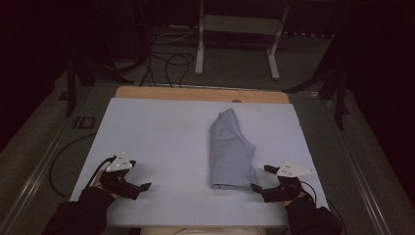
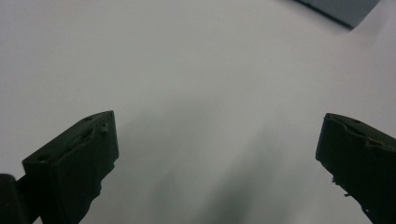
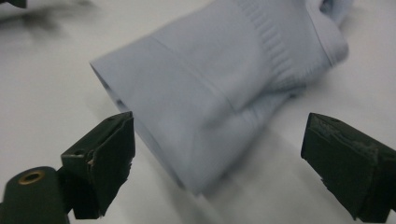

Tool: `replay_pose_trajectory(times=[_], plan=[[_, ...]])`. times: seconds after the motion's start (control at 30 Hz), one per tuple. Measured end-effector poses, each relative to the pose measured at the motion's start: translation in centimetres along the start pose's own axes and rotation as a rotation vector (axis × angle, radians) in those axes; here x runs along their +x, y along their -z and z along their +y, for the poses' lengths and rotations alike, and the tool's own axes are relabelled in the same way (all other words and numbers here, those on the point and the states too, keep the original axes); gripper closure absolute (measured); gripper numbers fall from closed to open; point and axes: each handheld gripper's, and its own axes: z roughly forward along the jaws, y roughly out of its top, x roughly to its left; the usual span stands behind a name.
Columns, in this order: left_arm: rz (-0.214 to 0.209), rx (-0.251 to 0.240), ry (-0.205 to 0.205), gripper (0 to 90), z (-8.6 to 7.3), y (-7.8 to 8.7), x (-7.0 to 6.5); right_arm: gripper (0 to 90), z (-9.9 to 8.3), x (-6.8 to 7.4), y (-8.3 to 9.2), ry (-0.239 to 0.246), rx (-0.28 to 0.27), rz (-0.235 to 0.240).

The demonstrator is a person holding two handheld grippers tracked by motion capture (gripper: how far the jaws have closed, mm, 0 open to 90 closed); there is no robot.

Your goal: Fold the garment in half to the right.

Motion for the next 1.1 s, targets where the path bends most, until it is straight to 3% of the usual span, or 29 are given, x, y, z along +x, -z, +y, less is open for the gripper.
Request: replay_pose_trajectory(times=[0.2,0.3,0.43,0.53,0.7,0.87,1.1], plan=[[0.053,0.006,0.042,0.2,-1.4,0.8,1.1,10.0,-0.9,-0.5,0.3,0.004,0.023,-0.069],[0.065,-0.005,0.065,0.1,-1.8,1.1,1.4,10.0,-1.1,-0.9,0.3,-0.007,0.02,-0.081],[0.062,-0.008,0.041,0.2,-2.0,0.9,1.2,10.0,-1.2,-1.1,0.2,-0.019,0.006,-0.083],[0.063,0.001,0.036,0.2,-1.9,0.7,1.1,10.1,-1.3,-1.1,-0.1,-0.008,0.03,-0.088],[0.069,0.006,0.068,0.2,-1.6,0.6,0.9,10.1,-1.4,-1.1,-0.4,-0.013,0.035,-0.08],[0.081,0.006,0.069,0.2,-1.6,0.4,0.8,10.2,-1.5,-1.4,-0.6,-0.035,0.043,-0.08],[0.092,0.001,0.074,0.2,-1.7,0.4,0.9,10.2,-1.3,-1.2,-0.5,-0.031,0.036,-0.088]])
